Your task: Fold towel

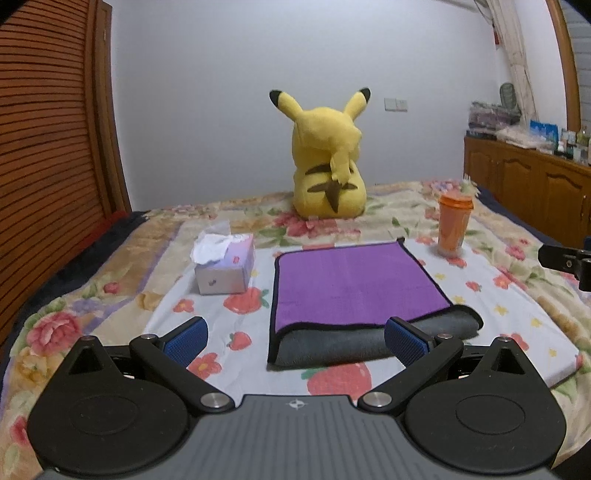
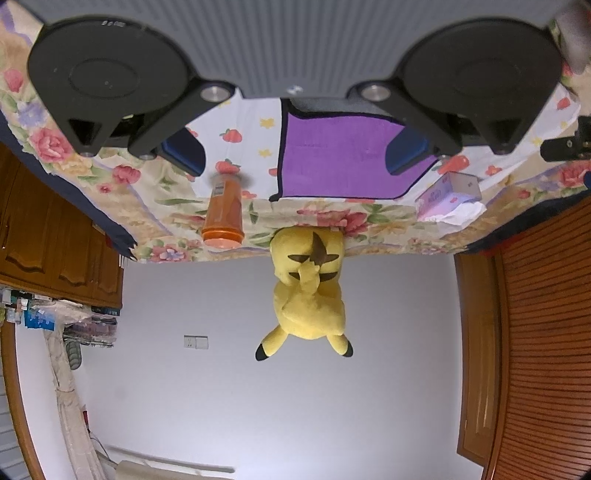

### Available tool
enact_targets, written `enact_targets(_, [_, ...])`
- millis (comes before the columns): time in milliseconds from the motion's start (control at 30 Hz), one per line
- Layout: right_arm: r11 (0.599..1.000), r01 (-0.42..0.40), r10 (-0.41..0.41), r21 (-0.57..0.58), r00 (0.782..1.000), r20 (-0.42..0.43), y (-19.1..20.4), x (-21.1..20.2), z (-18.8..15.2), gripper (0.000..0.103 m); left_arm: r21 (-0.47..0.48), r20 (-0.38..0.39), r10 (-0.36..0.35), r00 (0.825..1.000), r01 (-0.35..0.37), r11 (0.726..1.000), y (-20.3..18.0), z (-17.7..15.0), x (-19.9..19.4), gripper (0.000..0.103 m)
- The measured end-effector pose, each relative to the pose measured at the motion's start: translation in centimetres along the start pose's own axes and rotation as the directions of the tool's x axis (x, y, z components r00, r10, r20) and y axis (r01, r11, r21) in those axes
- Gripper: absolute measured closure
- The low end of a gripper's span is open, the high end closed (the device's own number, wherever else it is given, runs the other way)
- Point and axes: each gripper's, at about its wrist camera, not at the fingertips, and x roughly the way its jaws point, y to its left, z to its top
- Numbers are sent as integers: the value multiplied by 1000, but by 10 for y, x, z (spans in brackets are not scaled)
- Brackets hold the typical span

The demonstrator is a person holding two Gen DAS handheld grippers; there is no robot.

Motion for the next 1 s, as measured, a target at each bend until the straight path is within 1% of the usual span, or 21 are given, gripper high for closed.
enact_targets(133, [1000, -1, 1, -12, 1000, -24, 2, 4, 0, 0, 7, -25, -11, 1000, 11, 1000, -3, -1, 5, 0])
enact_targets(400, [999, 6, -9, -44, 998, -56, 8, 14, 3, 0, 17, -46, -24, 999, 25, 1000, -4, 2, 15, 0])
enact_targets(633, [999, -10, 7, -43, 997, -80, 8, 25, 3, 0, 20, -63, -26, 998, 27, 999, 0, 8, 30, 0])
enact_targets(833, [998, -45, 40, -42, 992, -119, 8, 36, 4, 0, 34, -93, -30, 995, 34, 999, 0, 9, 41, 0])
enact_targets(1000, [998, -51, 43, -46, 988, -148, 9, 45, 4, 0, 49, -113, -39, 993, 44, 998, -1, 10, 47, 0])
